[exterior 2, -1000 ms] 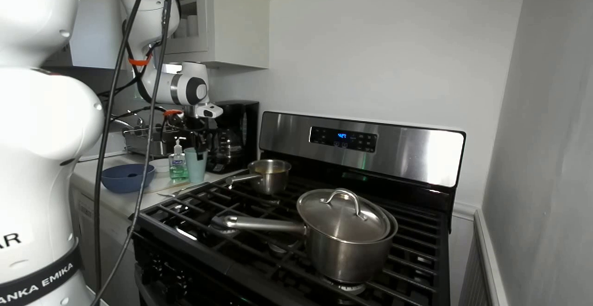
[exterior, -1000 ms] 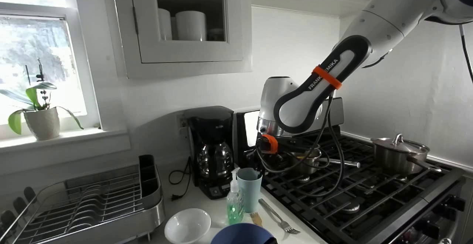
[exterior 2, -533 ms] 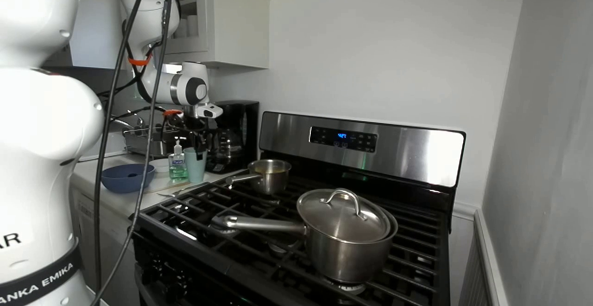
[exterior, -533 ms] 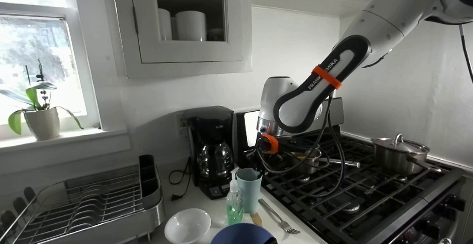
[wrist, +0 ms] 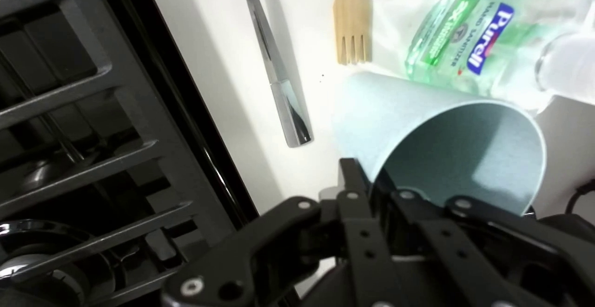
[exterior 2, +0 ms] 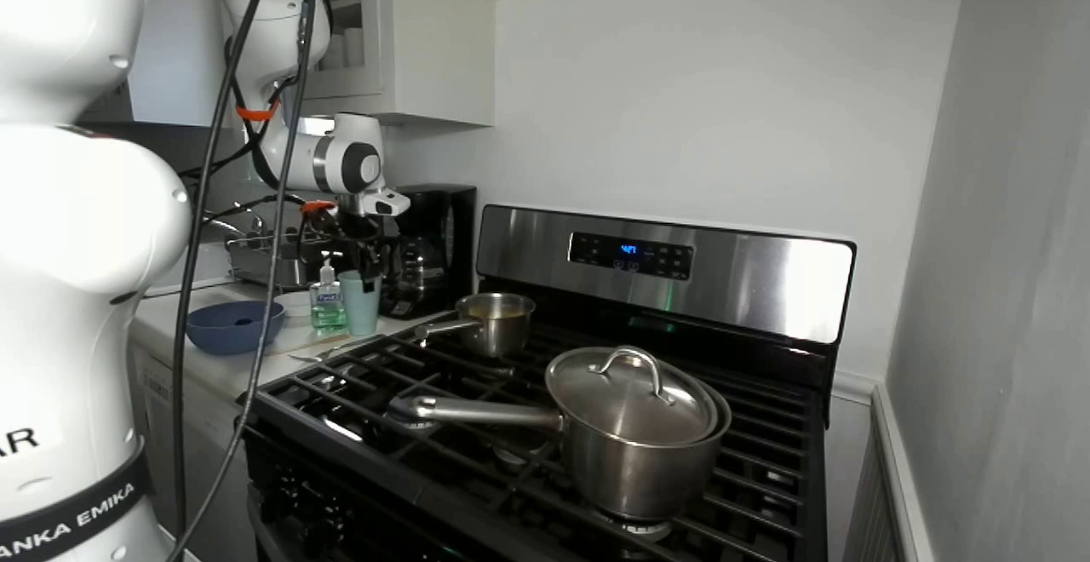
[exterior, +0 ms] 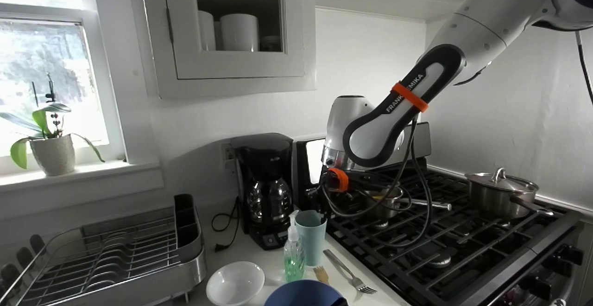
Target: Place the cup in front of the coffee maker then turn the bottle to place the spout above the cup
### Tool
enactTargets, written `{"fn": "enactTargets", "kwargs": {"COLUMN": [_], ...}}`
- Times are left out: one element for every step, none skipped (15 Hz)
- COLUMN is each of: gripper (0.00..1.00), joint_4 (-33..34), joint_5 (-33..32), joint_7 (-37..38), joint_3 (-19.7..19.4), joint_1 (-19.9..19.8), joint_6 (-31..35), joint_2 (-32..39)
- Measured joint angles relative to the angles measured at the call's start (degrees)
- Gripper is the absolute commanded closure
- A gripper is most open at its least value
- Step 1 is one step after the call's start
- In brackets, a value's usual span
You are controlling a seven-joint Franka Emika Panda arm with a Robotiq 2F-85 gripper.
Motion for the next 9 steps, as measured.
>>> {"fn": "enactTargets", "kwargs": {"gripper": [0.53, 0.46, 0.4, 0.32, 0.26, 0.2, 0.12, 0.05, 0.0], "joint_4": [0.0, 0.0, 0.0, 0.0, 0.0, 0.0, 0.0, 0.01, 0.01], "joint_5": [0.0, 0.0, 0.0, 0.0, 0.0, 0.0, 0.0, 0.01, 0.02], "joint_7": [-0.12, -0.21, -0.28, -0.34, -0.36, -0.39, -0.42, -0.44, -0.42], "joint_3": [0.0, 0.0, 0.0, 0.0, 0.0, 0.01, 0.06, 0.16, 0.23], "joint_1": [0.0, 0.0, 0.0, 0.0, 0.0, 0.0, 0.01, 0.01, 0.03], "joint_6": [0.01, 0.01, 0.01, 0.01, 0.0, -0.06, -0.36, -0.95, -1.64], "joint_2": [0.0, 0.0, 0.0, 0.0, -0.01, -0.06, -0.23, -0.57, -1.18]}}
